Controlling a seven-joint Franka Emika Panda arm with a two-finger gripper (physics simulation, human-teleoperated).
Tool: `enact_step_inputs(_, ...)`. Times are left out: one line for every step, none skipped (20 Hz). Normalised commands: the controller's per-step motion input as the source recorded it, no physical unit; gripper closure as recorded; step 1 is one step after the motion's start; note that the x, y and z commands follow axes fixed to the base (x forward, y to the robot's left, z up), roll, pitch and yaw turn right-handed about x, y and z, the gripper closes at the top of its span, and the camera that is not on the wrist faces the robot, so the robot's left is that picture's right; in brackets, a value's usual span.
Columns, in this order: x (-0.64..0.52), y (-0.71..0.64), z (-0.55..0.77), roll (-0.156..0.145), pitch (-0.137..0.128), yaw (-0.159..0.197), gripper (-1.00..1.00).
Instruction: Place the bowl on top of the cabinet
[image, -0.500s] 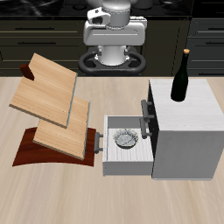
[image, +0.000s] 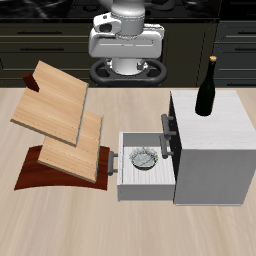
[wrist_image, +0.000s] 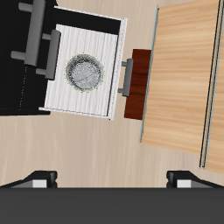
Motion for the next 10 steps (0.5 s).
enact_step_inputs(0.39,-0.11,-0.08,-0.019,-0.036,0.089,-1.00)
enact_step_inputs(0.34,-0.26,-0.11,-0.042,0.016,0.064,-1.00)
enact_step_inputs(0.43,-0.15,-0.09,0.023,0.027,-0.086,-1.00)
enact_step_inputs(0.35,-0.11,-0.13,-0.039,-0.028,0.081,-1.00)
enact_step_inputs(0.37,-0.10,-0.18,0.001,0.020,0.045,-1.00)
enact_step_inputs(0.42,-0.04,-0.20,-0.034,0.024,0.027,-1.00)
enact_step_inputs(0.39,0.02,-0.13,0.048,-0.009,0.105,-1.00)
enact_step_inputs(0.29,-0.04,-0.07,-0.009,-0.007,-0.025,-1.00)
enact_step_inputs(0.28,0.01,-0.10,0.026,0.053,-0.039,-1.00)
enact_step_inputs(-0.16,0.00,0.02,0.000,0.000,0.000,-1.00)
